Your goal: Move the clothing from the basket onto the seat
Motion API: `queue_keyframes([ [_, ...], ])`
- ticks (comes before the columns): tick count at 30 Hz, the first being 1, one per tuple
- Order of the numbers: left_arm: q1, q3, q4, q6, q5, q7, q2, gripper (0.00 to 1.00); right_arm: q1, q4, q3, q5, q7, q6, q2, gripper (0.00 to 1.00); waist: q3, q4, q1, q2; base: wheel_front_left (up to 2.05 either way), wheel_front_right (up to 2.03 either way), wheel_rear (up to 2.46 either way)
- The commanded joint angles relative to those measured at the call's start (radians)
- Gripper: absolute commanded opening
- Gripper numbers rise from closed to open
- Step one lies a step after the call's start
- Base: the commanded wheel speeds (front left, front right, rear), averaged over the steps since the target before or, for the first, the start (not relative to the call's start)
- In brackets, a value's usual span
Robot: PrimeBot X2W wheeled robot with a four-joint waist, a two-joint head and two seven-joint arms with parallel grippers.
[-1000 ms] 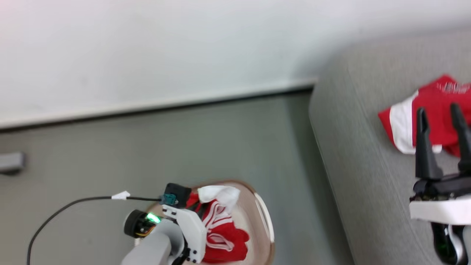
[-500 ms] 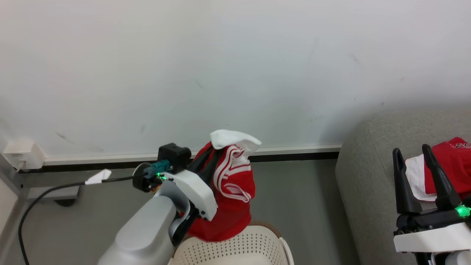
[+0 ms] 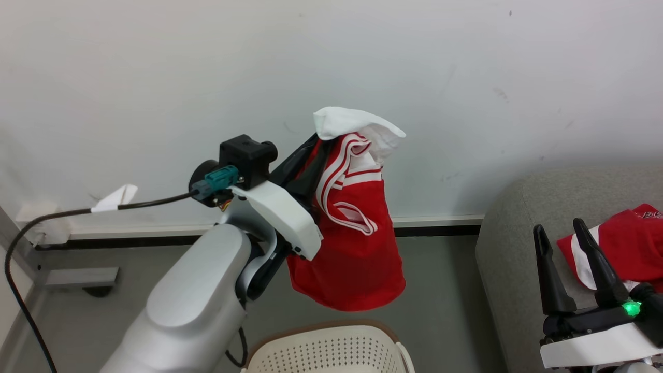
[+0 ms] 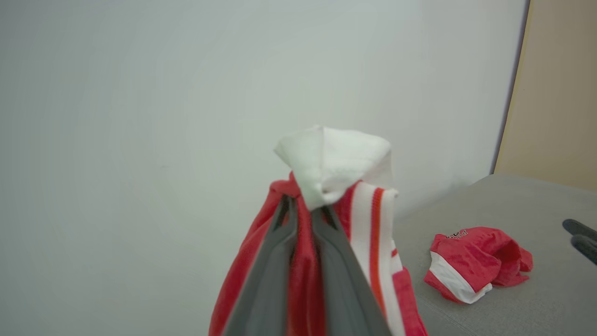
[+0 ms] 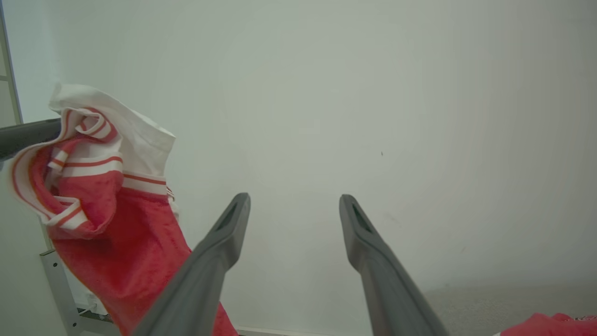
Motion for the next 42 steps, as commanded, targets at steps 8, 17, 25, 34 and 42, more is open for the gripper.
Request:
queue_keyframes([
  [8,0.022,-0.013,-0.071,0.023,-0.01,0.037,0.017,0.0,-0.015,0.03,0.096,0.03,-0.003,-0.002,-0.034,1.0,-0.001,-0.002,0.0001,0.0,0.0,0.0,0.0],
  [17,0.024,-0.04,-0.109,0.025,-0.002,0.054,0.007,0.0,-0.183,0.107,0.405,0.135,0.019,-0.002,-0.165,1.0,0.007,0.017,0.0001,0.0,0.0,0.0,0.0],
  [25,0.016,-0.079,-0.118,0.012,0.001,0.065,-0.024,0.0,-0.4,0.281,0.651,0.278,0.06,-0.002,-0.194,1.0,0.012,0.069,0.0001,0.0,0.0,0.0,0.0],
  [34,-0.006,-0.138,-0.116,-0.019,0.0,0.081,-0.066,0.0,-0.586,0.426,0.954,0.479,0.081,-0.002,-0.204,1.0,0.015,0.153,0.0001,0.0,0.0,0.0,0.0],
  [42,-0.007,-0.178,-0.096,-0.037,-0.015,0.083,-0.09,0.0,-0.659,0.468,1.104,0.656,0.048,-0.002,-0.173,1.0,0.013,0.217,0.0001,0.0,0.0,0.0,0.0],
])
